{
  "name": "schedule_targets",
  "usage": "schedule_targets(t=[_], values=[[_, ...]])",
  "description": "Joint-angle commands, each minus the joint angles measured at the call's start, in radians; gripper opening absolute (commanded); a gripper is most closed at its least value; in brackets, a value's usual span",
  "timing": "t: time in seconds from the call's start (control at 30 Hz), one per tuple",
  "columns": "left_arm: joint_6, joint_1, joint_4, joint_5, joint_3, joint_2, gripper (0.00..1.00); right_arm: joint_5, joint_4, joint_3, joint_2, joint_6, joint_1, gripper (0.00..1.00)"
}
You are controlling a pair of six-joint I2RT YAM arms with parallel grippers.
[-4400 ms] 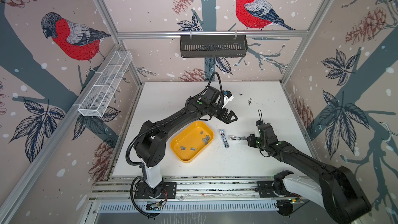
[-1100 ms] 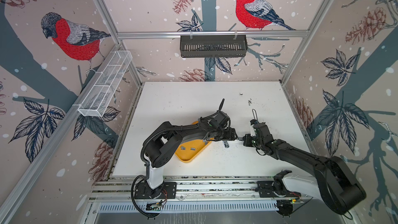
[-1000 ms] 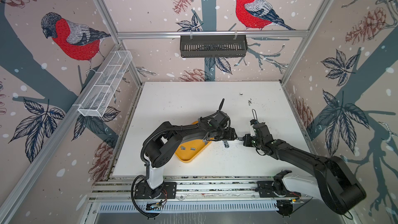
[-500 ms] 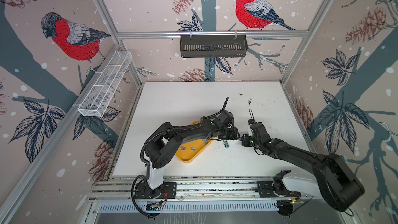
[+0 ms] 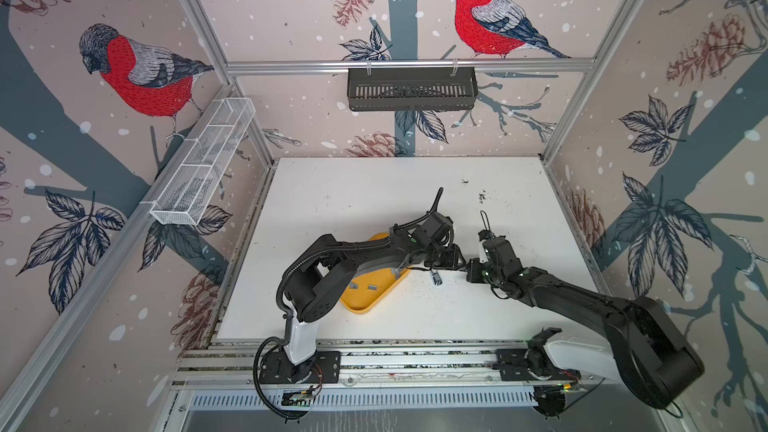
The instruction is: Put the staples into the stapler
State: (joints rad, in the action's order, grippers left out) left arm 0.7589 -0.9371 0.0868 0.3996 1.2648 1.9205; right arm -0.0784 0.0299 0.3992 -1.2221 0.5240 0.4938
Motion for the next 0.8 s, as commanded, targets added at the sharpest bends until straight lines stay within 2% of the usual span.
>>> schedule_targets(t=[0.0, 0.07, 0.23, 0.6, 0.77], values=[[-0.010, -0.003, -0.054, 0.019, 0.010, 0.007, 0.35, -0.010, 0.003, 0.004, -0.001, -0.004, 0.000, 0.04], [-0.010, -0.003, -0.047, 0.014, 0.018, 0.014, 0.27, -0.012, 0.002, 0.003, -0.002, -0.004, 0.001, 0.04], [-0.011, -0.003, -0.052, 0.001, 0.022, 0.027, 0.21, -0.014, 0.004, 0.002, -0.002, -0.004, 0.000, 0.04], [-0.041, -0.003, -0.007, -0.053, 0.051, 0.078, 0.16, -0.071, 0.008, -0.002, 0.023, -0.003, -0.031, 0.06], [-0.067, -0.003, 0.020, -0.059, 0.063, 0.093, 0.16, -0.082, -0.018, 0.003, 0.051, -0.004, -0.056, 0.12]])
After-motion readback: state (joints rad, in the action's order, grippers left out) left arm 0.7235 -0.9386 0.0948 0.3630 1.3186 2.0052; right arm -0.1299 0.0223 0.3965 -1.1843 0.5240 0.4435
